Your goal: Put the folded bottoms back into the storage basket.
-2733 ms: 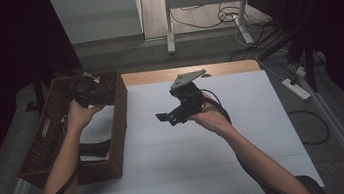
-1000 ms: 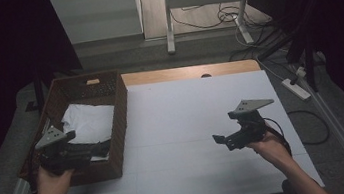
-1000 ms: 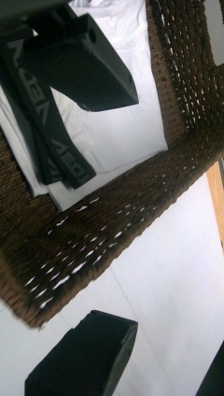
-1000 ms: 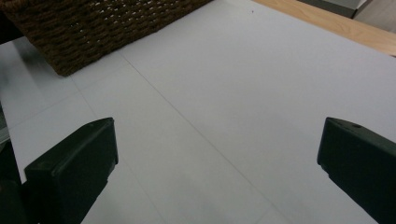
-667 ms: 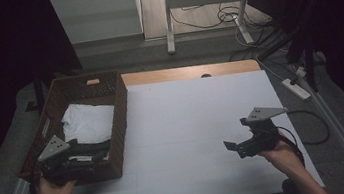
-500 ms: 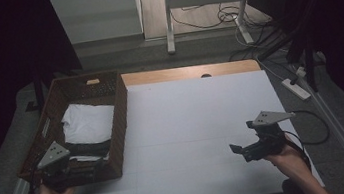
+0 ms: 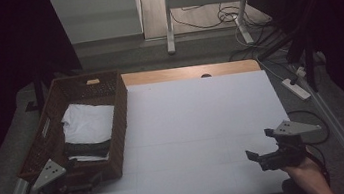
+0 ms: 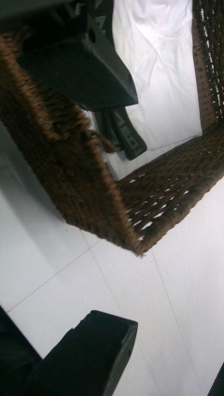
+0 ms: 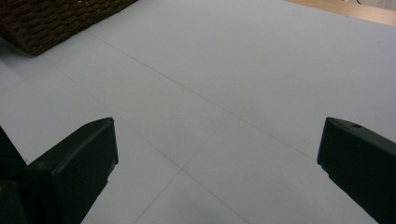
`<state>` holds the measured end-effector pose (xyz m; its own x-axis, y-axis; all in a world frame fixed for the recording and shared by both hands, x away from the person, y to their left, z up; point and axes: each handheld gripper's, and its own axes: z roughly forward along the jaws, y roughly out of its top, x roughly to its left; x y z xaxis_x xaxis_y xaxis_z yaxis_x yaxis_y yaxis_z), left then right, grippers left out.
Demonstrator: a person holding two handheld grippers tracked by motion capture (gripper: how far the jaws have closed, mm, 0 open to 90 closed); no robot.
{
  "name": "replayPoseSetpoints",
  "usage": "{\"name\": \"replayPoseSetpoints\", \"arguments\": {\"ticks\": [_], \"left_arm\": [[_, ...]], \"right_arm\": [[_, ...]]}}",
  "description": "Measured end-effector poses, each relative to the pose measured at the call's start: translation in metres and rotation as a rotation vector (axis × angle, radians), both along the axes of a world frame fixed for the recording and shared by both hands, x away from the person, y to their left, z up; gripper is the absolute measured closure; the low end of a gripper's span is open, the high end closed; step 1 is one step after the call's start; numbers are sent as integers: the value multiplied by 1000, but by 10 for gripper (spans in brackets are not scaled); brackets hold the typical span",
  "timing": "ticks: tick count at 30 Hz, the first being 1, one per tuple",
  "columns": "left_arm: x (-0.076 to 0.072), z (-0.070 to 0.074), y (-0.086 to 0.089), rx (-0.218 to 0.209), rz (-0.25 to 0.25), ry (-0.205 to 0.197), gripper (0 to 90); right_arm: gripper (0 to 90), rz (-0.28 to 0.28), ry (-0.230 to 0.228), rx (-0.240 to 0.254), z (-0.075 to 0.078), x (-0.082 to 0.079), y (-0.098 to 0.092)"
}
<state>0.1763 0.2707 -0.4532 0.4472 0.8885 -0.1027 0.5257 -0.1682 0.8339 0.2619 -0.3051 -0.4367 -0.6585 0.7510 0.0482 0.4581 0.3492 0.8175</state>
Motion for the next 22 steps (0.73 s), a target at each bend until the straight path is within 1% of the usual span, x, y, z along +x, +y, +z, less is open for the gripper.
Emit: {"name": "replayPoseSetpoints", "arguments": {"ticks": [2,7,9,12,13,14,16,18,22], "left_arm": [[-3,-2,0,2,-2,4,0],[-9,-5,-1,34,10,14,0],[-10,-8,0,32,12,30,0],[-9,-13,1,50,18,60,0],[-9,-13,1,50,17,64,0],[-10,-13,1,49,18,59,0],[-9,-13,1,48,19,63,0],[-9,-14,1,50,19,66,0],[-8,-13,1,39,15,66,0]], "right_arm": [[0,-21,3,-5,0,-3,-4],[0,-62,9,-9,-2,-9,-13],[0,-70,13,-15,-3,-12,-16],[0,-81,19,-22,-4,-14,-19],[0,-85,16,-19,-4,-15,-20],[0,-90,18,-23,-4,-15,-20],[0,-101,27,-30,-4,-16,-21],[0,-99,28,-25,-4,-15,-21],[0,-90,28,-49,-5,-15,-19]]}}
